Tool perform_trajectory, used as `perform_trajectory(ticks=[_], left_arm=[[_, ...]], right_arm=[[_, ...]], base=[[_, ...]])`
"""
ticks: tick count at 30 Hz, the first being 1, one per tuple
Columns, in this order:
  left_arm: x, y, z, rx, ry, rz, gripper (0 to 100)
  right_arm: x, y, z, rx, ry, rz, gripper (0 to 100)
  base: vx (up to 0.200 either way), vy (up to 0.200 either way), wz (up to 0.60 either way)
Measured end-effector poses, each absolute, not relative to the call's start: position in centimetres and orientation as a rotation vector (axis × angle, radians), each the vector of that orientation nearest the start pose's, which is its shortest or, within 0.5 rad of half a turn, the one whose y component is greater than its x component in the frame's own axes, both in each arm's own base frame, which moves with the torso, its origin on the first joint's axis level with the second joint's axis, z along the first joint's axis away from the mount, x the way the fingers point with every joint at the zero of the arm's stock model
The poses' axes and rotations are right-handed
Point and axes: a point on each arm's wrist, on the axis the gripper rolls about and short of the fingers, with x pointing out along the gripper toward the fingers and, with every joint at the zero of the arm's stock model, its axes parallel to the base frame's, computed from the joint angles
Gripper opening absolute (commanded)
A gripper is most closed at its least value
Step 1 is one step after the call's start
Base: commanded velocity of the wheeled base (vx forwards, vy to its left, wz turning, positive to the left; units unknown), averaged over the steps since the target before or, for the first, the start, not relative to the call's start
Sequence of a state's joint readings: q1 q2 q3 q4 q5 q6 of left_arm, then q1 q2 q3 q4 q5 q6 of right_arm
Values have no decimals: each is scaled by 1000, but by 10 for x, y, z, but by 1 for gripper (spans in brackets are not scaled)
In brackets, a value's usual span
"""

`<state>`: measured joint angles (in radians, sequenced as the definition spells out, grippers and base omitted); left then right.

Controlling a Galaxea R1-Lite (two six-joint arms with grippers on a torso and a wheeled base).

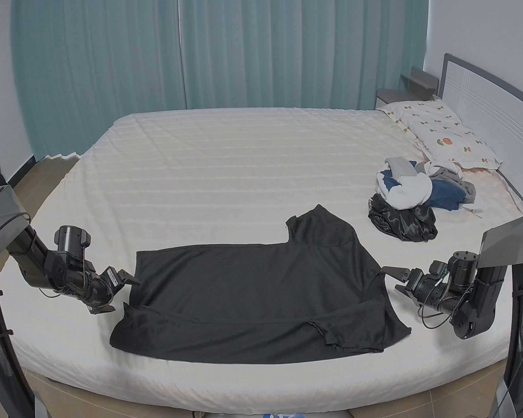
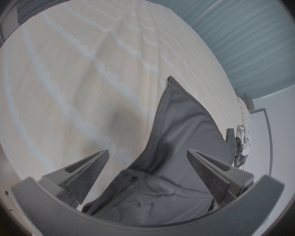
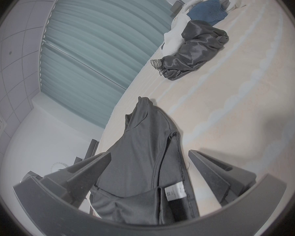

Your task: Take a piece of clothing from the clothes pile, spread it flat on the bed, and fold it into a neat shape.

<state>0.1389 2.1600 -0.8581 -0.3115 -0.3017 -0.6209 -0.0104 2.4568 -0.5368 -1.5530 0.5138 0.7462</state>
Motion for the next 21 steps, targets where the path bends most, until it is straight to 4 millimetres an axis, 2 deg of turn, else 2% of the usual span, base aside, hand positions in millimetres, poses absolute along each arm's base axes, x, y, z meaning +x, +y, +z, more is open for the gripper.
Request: perform_trajectory(ticks=[6, 15, 21], left_arm=[[340, 41, 17, -788, 990, 158, 100], [338, 41, 16, -790, 997, 161, 100], [340, 41, 17, -792, 988, 159, 100]], right_arm=[[336, 7, -36, 818, 532, 341, 100], [336, 7, -36, 818, 533, 341, 100], [336, 8, -37, 817, 534, 341, 100]], base=[[0, 0, 0], [0, 200, 0], [0, 0, 0]])
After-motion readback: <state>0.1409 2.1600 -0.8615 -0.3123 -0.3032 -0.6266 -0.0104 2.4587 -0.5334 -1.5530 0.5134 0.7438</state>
